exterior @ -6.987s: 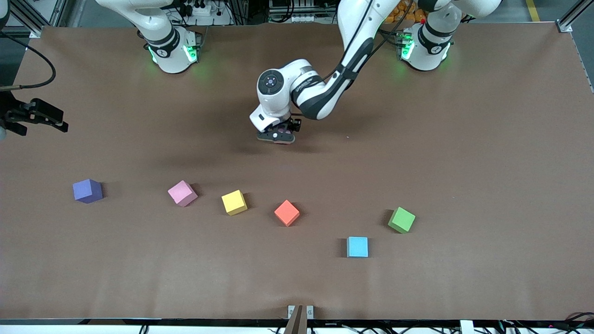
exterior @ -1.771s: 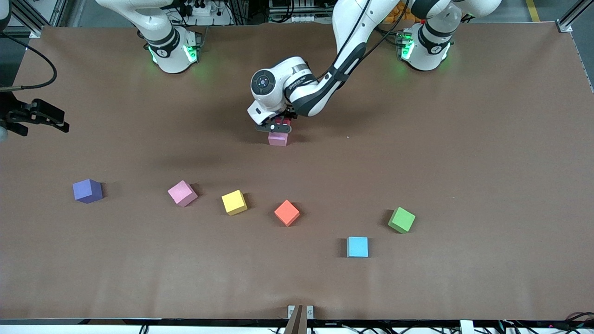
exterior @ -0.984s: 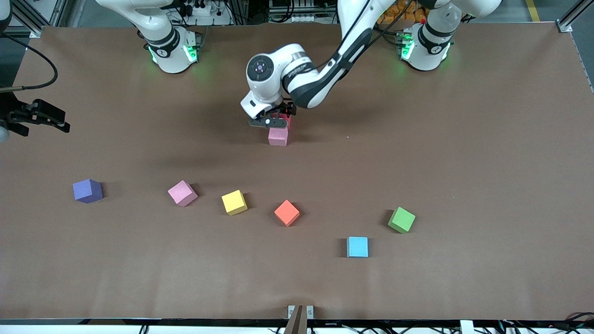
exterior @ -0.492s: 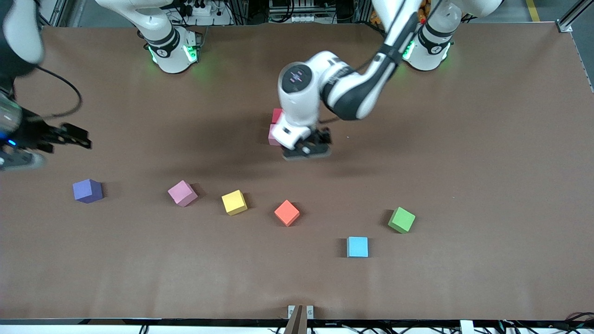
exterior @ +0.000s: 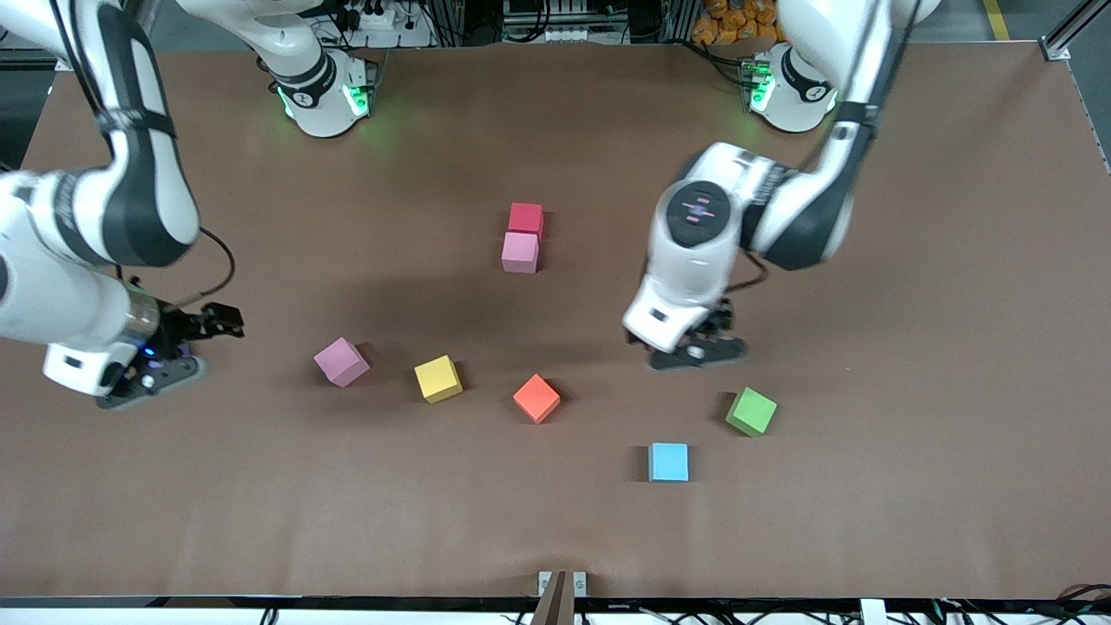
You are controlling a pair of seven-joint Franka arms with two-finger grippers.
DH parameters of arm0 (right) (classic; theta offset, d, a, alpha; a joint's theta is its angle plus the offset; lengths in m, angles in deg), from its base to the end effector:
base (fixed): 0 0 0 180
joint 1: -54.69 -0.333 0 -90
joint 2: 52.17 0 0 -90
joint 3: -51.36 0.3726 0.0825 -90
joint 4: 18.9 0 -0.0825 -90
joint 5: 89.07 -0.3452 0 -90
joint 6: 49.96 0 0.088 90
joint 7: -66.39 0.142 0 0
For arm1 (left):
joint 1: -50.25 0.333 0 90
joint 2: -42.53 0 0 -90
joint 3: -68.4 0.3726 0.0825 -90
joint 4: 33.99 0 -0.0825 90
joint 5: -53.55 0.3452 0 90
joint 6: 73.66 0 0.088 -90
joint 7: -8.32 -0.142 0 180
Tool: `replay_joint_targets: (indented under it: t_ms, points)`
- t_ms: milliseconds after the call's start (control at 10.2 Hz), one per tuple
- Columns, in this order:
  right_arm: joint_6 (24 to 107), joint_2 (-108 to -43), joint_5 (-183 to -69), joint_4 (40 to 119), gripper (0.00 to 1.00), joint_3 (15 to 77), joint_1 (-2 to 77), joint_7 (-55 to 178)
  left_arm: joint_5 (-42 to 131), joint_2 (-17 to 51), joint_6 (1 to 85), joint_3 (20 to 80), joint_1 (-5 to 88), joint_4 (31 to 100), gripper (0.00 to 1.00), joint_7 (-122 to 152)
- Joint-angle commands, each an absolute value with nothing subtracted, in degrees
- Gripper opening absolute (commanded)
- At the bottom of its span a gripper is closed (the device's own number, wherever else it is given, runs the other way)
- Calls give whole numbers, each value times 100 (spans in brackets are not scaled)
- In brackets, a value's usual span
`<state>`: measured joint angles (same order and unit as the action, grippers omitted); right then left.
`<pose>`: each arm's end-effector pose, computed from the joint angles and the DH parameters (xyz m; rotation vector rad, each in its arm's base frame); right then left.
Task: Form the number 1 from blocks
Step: 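Raise the left gripper away while the right gripper reaches the pink cube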
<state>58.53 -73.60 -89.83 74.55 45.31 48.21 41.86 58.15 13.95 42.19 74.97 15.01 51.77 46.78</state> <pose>0.6321 0.0145 0.4295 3.0594 0.6775 -0.1765 0.6027 -0.3375 0.4164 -3.0425 -0.1861 -0.1444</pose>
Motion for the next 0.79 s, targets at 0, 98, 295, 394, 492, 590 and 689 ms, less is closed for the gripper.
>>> replay_joint_targets:
  t_ms: [0,98,295,394,492,590,689]
  points:
    - [6654,-7467,-8960,8021,100,4591,4722,3889,5891,1590,4139,7429,2017,5311,100,4166]
    - [6885,-7476,-8960,8180,100,4696,4722,3888,5891,1634,4078,7438,2107,5311,100,4059]
    - [7237,-7651,-8968,8305,100,4776,4661,3897,5882,1835,4016,7429,2466,5416,100,3987]
    - [7360,-7765,-8986,8314,100,4785,4591,3897,5682,1984,3842,7420,2746,5442,100,4075]
    - [7501,-7853,-9003,8357,100,4793,4573,3906,5463,2134,3805,7420,3062,5504,100,4058]
    - [7685,-7897,-9012,8454,100,4820,4573,3915,5452,2353,3805,7420,3300,5739,100,4023]
    - [7861,-7976,-9021,8533,100,4872,4573,3958,5460,2651,3840,7420,3494,6089,100,3971]
